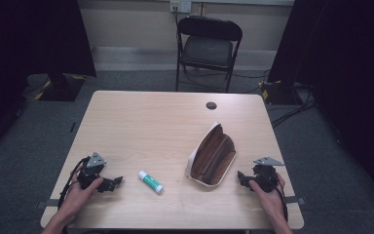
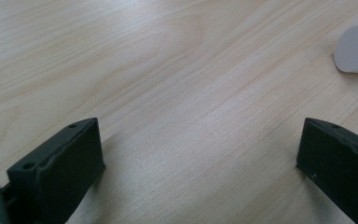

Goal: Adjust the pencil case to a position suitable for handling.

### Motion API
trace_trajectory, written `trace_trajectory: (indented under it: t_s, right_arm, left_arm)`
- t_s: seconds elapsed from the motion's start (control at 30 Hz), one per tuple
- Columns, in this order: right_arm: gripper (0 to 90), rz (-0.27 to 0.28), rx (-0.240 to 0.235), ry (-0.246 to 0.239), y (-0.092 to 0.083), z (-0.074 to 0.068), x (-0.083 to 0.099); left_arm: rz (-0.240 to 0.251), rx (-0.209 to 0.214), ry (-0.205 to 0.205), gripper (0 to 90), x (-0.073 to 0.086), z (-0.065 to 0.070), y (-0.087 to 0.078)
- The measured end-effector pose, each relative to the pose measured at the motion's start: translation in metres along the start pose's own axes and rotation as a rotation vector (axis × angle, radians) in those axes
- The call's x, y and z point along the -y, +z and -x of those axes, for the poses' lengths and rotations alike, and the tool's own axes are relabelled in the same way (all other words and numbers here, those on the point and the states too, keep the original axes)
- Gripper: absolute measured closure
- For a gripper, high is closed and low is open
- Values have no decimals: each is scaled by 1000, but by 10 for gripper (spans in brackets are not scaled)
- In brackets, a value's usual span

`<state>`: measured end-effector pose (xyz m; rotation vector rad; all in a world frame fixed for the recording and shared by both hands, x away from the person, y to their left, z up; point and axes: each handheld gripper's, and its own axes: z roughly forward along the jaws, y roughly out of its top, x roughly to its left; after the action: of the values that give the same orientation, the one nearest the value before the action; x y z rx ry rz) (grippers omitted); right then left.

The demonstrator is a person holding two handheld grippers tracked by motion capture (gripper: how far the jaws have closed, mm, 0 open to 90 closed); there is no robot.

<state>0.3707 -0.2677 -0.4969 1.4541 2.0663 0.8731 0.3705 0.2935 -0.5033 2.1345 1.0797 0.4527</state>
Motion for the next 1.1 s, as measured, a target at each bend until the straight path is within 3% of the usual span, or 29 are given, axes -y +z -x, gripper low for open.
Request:
trace_trajectory:
  t_s: [0.13, 0.27, 0.33, 0.43, 0.53, 0.77, 1.1]
  right_arm:
    - [264, 9, -46, -34, -9, -6, -4]
    - [398, 40, -48, -124, -19, -22, -15]
    - [411, 39, -58, -166, -21, -28, -25]
    - [462, 68, -143, -165, -23, -34, -41]
    - [499, 97, -196, -193, -21, -48, -45]
    - [506, 73, -302, -249, -11, -66, -34]
    - [463, 44, -328, -289, -3, -77, -29]
  left_arm:
    - [1, -2, -2, 0, 0, 0, 0]
    - [1, -2, -3, 0, 0, 0, 0]
    - [1, -2, -3, 0, 0, 0, 0]
    - [0, -1, -1, 0, 0, 0, 0]
    - [1, -1, -1, 0, 0, 0, 0]
    - [0, -1, -1, 0, 0, 0, 0]
    - [0, -1, -1, 0, 0, 0, 0]
